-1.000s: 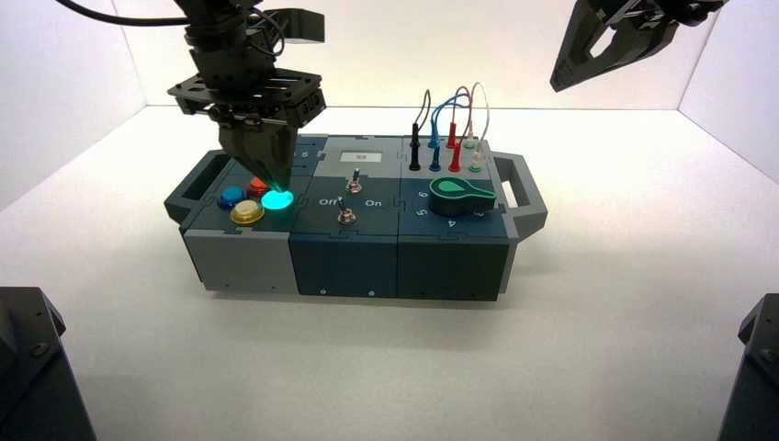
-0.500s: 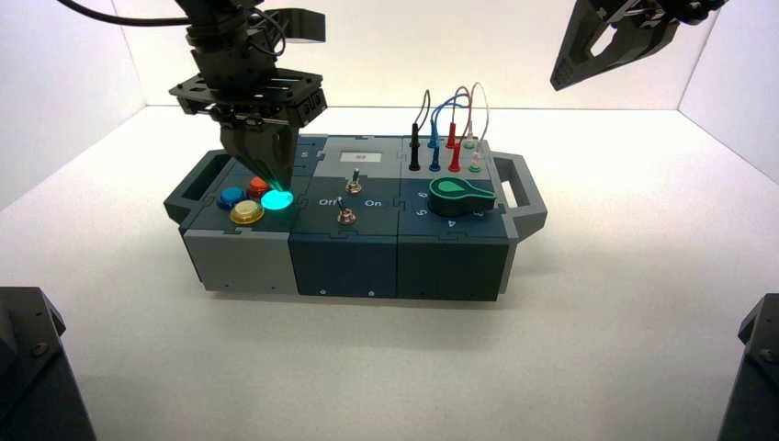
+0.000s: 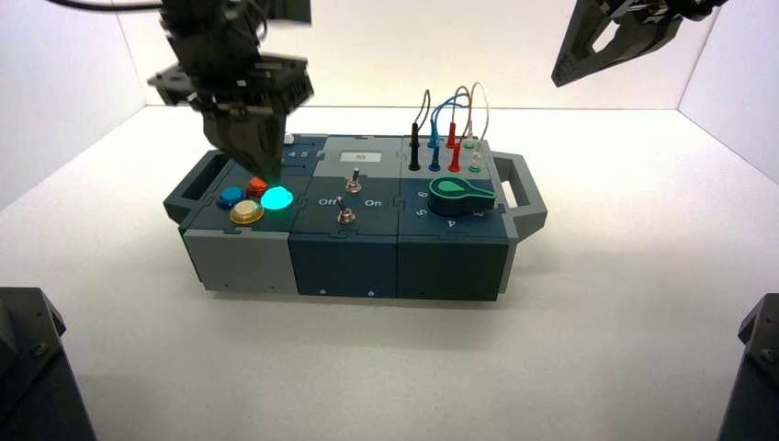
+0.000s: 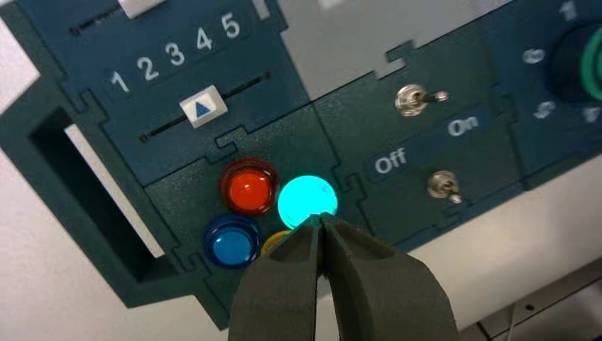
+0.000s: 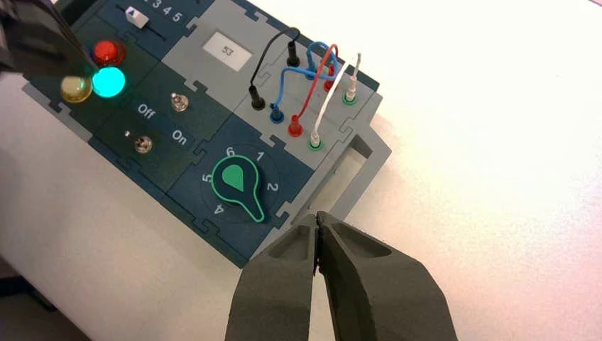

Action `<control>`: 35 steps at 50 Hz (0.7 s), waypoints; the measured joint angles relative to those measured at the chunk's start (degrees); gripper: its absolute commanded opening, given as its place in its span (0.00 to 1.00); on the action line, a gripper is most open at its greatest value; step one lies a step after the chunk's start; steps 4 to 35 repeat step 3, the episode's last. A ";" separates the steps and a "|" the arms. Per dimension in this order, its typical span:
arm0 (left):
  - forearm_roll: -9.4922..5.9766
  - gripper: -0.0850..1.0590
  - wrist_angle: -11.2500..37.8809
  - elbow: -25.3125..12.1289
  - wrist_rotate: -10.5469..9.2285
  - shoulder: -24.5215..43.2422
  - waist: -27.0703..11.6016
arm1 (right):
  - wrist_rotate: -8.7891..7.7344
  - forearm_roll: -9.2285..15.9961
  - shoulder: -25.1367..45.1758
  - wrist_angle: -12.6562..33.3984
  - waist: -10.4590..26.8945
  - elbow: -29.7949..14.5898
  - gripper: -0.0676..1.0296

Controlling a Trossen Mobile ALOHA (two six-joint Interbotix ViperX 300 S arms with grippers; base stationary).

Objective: Push the green button with the left gripper.

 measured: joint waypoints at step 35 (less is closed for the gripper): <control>0.00 0.05 0.62 0.00 -0.35 -0.79 0.00 | 0.00 0.00 0.18 0.09 0.00 0.00 0.04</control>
